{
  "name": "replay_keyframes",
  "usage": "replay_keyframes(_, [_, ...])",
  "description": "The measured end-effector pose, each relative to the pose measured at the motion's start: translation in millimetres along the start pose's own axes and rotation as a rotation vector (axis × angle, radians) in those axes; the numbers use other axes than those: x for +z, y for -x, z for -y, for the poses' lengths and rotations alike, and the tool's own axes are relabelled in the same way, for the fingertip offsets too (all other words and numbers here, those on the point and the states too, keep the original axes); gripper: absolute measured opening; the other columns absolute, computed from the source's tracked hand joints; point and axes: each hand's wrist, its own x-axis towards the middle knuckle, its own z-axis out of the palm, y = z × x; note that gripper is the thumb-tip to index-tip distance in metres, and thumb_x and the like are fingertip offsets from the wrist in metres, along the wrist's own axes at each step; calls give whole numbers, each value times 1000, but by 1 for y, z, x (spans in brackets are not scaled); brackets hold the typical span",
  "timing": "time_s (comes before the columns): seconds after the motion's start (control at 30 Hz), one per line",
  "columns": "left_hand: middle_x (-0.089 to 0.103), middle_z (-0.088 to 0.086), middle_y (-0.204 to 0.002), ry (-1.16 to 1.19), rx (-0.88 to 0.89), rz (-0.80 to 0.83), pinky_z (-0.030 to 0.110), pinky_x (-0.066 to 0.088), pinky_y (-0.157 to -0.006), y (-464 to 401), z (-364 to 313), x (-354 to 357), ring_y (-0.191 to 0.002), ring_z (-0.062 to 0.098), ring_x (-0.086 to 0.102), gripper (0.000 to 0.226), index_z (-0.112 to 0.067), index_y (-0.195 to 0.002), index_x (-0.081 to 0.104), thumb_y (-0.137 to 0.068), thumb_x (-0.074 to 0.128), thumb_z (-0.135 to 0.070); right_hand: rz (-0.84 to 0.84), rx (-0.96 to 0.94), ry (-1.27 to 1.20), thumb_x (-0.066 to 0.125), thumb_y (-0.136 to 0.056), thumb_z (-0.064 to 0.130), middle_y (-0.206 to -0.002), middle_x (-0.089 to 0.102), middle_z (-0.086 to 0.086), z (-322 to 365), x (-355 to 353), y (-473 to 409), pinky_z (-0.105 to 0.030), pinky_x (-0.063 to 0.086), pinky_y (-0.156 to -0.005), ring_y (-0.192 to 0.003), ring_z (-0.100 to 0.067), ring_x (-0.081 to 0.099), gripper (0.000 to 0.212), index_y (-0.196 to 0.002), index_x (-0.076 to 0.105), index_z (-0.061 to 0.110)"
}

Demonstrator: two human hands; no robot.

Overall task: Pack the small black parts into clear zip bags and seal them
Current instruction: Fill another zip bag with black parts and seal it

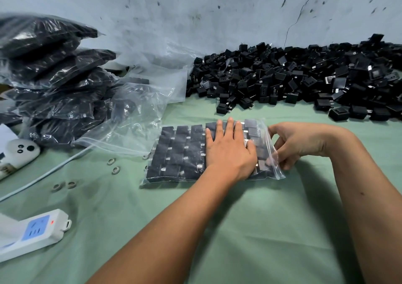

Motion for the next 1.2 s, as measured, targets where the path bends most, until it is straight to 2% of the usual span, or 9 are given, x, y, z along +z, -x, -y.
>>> replay_keyframes(0.2, [-14, 0, -170, 56, 26, 0, 57, -9, -126, 0, 16, -9, -157, 24, -16, 73, -24, -164, -3, -104, 7, -63, 13, -3, 8, 85, -80, 4, -93, 75, -26, 1, -2, 3, -32, 60, -60, -73, -31, 71, 58, -128, 54, 1])
replay_keyframes(0.47, [-13, -1, -170, -17, -283, -23, 59, -8, -124, 11, 99, -27, -157, 28, -14, 84, -26, -164, -6, -95, -2, -74, -77, -7, -69, 71, -92, 2, -80, 73, -24, -14, -14, 3, -30, 59, -55, -65, -26, 70, 25, -111, 56, -4])
replay_keyframes(0.67, [-5, -2, -172, -88, -277, -41, 57, -5, -126, 17, 106, -18, -159, 27, -7, 82, -27, -165, 3, -96, -2, -73, -608, -49, 48, 69, -96, 8, -65, 74, -12, -4, -19, -7, -27, 48, -43, -49, -19, 60, 11, -92, 62, 1])
replay_keyframes(0.77, [-4, -1, -172, -75, -274, -46, 57, -4, -126, 18, 106, -19, -159, 27, -7, 81, -27, -165, 4, -97, 0, -72, -873, -176, 26, 72, -93, 15, -65, 75, -3, 24, -14, -15, -26, 48, -44, -53, -14, 62, 13, -83, 65, 11])
replay_keyframes(0.83, [-4, -1, -172, -66, -272, -53, 56, -4, -126, 19, 105, -19, -159, 27, -7, 80, -26, -165, 4, -99, 2, -70, -911, -230, 107, 75, -89, 24, -65, 74, 1, 48, -9, -30, -31, 55, -54, -63, -16, 68, 14, -81, 66, 17])
replay_keyframes(0.93, [-3, 0, -173, -48, -273, -56, 57, -1, -127, 19, 103, -19, -159, 27, -7, 78, -25, -165, 4, -100, 4, -69, -830, -216, 429, 75, -89, 40, -95, 73, -3, 80, -8, -70, -42, 55, -87, -99, -26, 66, 26, -102, 67, 19])
replay_keyframes(1.0, [-2, 0, -173, -45, -274, -61, 57, 0, -127, 20, 103, -20, -159, 27, -6, 77, -25, -165, 5, -100, 6, -68, -697, -122, 713, 71, -88, 57, -133, 58, -14, 95, -8, -99, -49, 42, -108, -130, -37, 46, 60, -137, 54, 27])
replay_keyframes(1.13, [-2, 0, -173, -35, -273, -71, 57, -1, -127, 21, 103, -20, -159, 27, -6, 76, -25, -165, 6, -101, 8, -66, -521, -98, 1101, 59, -79, 83, -171, -4, -8, 99, -7, -147, -68, 9, -120, -156, -40, -8, 93, -157, 16, 54])
replay_keyframes(1.2, [-2, 0, -173, -29, -271, -74, 56, -1, -127, 21, 104, -20, -159, 27, -6, 76, -25, -165, 6, -101, 9, -66, -409, -85, 1213, 45, -80, 90, -172, -13, -3, 91, -9, -162, -69, -4, -119, -156, -38, -16, 89, -156, 13, 57])
